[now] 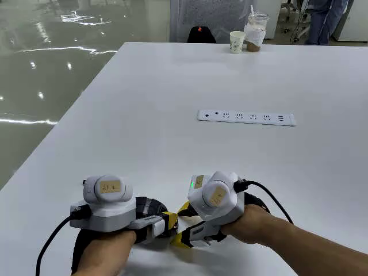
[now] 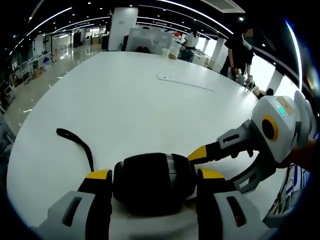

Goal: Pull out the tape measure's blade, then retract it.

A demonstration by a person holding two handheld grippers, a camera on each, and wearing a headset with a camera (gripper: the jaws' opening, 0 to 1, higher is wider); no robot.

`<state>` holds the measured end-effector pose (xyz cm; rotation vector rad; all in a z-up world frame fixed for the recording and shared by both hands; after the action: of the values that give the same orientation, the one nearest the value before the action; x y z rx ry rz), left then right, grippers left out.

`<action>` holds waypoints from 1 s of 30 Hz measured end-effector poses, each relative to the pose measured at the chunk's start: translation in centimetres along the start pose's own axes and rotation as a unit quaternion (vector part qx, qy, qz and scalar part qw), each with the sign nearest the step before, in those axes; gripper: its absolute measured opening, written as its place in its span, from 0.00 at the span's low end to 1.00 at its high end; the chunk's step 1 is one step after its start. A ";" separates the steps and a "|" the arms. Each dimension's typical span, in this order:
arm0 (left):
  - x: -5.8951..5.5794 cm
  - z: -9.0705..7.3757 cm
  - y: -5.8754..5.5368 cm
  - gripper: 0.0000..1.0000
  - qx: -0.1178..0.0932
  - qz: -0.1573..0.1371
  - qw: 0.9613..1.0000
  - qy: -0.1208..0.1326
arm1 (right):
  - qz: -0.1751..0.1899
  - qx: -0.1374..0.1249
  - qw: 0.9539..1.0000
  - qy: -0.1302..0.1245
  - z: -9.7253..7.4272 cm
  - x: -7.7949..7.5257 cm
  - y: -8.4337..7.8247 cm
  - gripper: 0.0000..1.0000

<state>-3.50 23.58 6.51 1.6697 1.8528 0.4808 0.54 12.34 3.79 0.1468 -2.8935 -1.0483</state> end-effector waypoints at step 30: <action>0.4 -2.5 -0.6 0.73 -0.015 0.067 0.997 -0.027 | 0.055 -0.013 0.997 -0.055 -5.3 1.1 -3.4 0.56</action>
<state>-5.59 24.13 7.97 1.7774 1.6940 0.5114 0.20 6.26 5.70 -0.0742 -2.9425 -1.1091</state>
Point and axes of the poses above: the centre of the closed fingertips' face, and the gripper's own axes: z roughly forward along the fingers, x roughly to its left, y roughly out of its top, the point moved 7 cm from there along -z, roughly backward along the fingers, and after that the axes turned 5 degrees about x, right-handed, at the moved point
